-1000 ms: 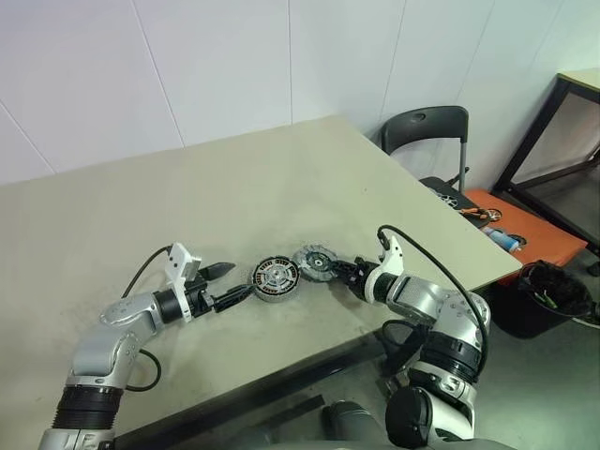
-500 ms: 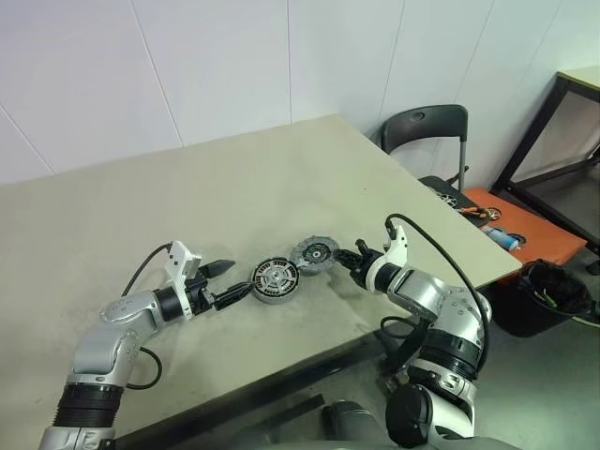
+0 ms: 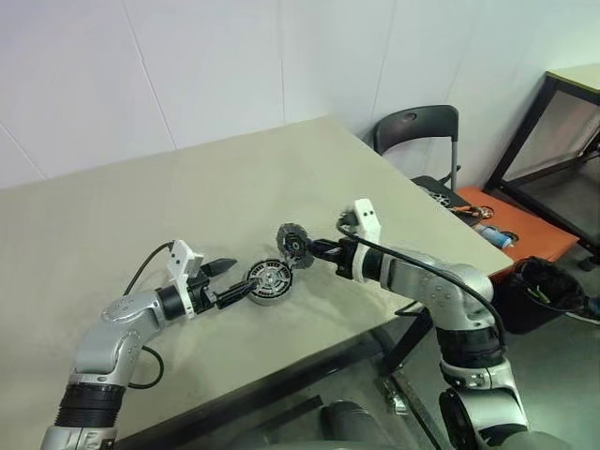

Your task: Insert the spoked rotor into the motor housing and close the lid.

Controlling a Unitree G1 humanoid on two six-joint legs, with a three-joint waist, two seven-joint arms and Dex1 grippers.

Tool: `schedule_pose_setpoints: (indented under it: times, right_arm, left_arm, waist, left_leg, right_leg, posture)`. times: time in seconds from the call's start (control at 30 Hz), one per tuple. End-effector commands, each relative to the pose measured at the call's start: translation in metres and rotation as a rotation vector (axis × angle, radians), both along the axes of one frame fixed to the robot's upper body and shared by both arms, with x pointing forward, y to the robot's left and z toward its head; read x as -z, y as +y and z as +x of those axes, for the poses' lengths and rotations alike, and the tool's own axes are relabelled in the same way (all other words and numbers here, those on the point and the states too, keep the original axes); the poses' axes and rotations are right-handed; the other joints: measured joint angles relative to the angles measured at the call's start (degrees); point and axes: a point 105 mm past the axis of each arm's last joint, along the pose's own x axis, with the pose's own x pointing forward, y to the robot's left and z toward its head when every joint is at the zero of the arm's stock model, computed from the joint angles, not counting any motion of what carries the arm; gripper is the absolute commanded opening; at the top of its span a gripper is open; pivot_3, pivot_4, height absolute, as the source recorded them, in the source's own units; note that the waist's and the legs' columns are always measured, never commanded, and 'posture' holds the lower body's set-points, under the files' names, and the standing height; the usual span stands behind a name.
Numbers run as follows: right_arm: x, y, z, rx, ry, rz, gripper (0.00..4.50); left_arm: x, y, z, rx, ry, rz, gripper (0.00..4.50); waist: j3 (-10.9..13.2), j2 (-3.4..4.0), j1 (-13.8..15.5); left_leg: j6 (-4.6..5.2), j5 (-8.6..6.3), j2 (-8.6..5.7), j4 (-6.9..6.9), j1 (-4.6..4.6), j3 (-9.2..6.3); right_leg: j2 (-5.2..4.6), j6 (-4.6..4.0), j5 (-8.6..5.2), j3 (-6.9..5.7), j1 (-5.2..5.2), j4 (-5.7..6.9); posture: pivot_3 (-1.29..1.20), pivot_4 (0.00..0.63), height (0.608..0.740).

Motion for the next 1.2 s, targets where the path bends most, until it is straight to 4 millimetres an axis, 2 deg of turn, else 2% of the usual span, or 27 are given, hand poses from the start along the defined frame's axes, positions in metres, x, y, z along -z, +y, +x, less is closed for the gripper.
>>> schedule_pose_setpoints:
  times: [0.03,0.13,0.27,0.47,0.87,1.03,1.2]
  right_arm:
    - [0.026,0.02,-0.006,-0.101,0.026,-0.082,0.01]
    - [0.029,0.022,-0.006,-0.131,-0.002,-0.112,0.01]
    - [0.03,0.035,-0.021,-0.263,-0.072,-0.168,0.01]
    - [0.02,0.041,-0.026,-0.394,-0.245,-0.219,0.01]
    - [0.061,0.021,-0.038,-0.668,-0.548,-0.545,0.01]
    - [0.073,0.016,-0.04,-0.74,-0.655,-0.617,0.01]
    - [0.08,0.021,-0.042,-0.787,-0.741,-0.657,0.01]
  left_arm:
    - [-0.012,-0.001,0.004,0.003,-0.046,0.001,4.5]
    - [-0.011,-0.001,0.003,-0.002,-0.043,0.003,4.5]
    - [-0.01,-0.001,0.002,-0.01,-0.038,0.004,4.5]
    - [-0.009,0.002,0.0,-0.015,-0.037,0.005,4.5]
    - [-0.008,0.004,0.005,-0.013,-0.034,0.013,4.5]
    - [-0.009,0.004,0.008,-0.017,-0.035,0.013,4.5]
    - [-0.009,0.006,0.008,-0.022,-0.036,0.013,4.5]
  waist:
    - [0.0,-0.06,-0.3]
    - [-0.1,-0.06,-0.2]
    - [-0.1,-0.12,-0.1]
    - [-0.2,-0.22,0.0]
    - [-0.2,-0.3,0.3]
    - [-0.2,-0.34,0.2]
    - [-0.2,-0.41,0.2]
  left_leg:
    - [0.0,0.0,0.04,-0.02,0.02,0.01]
    - [-0.02,0.01,0.12,-0.09,0.02,-0.02]
    - [-0.06,0.03,0.11,-0.09,0.03,-0.01]
    - [-0.06,0.03,0.11,-0.08,0.04,-0.01]
    - [-0.08,0.04,0.04,-0.07,0.11,-0.01]
    - [-0.07,0.03,0.04,-0.1,0.49,-0.01]
    - [-0.07,0.03,0.05,-0.15,0.82,0.0]
  right_leg:
    - [0.04,0.0,0.0,0.01,0.0,0.0]
    - [0.1,-0.02,0.01,0.02,-0.04,0.02]
    - [0.08,-0.04,0.01,0.02,-0.06,0.07]
    - [0.09,-0.03,0.0,0.01,-0.05,0.08]
    - [0.02,-0.05,-0.01,0.01,0.08,0.03]
    - [0.03,-0.05,-0.03,0.0,0.47,-0.02]
    - [0.04,-0.2,-0.12,0.0,0.77,-0.06]
  posture:
    - [0.0,0.0,0.74]
    - [0.0,0.0,0.74]
    - [0.0,0.0,0.74]
    - [0.0,0.0,0.74]
    - [0.0,0.0,0.74]
    - [0.0,0.0,0.74]
    - [0.0,0.0,0.74]
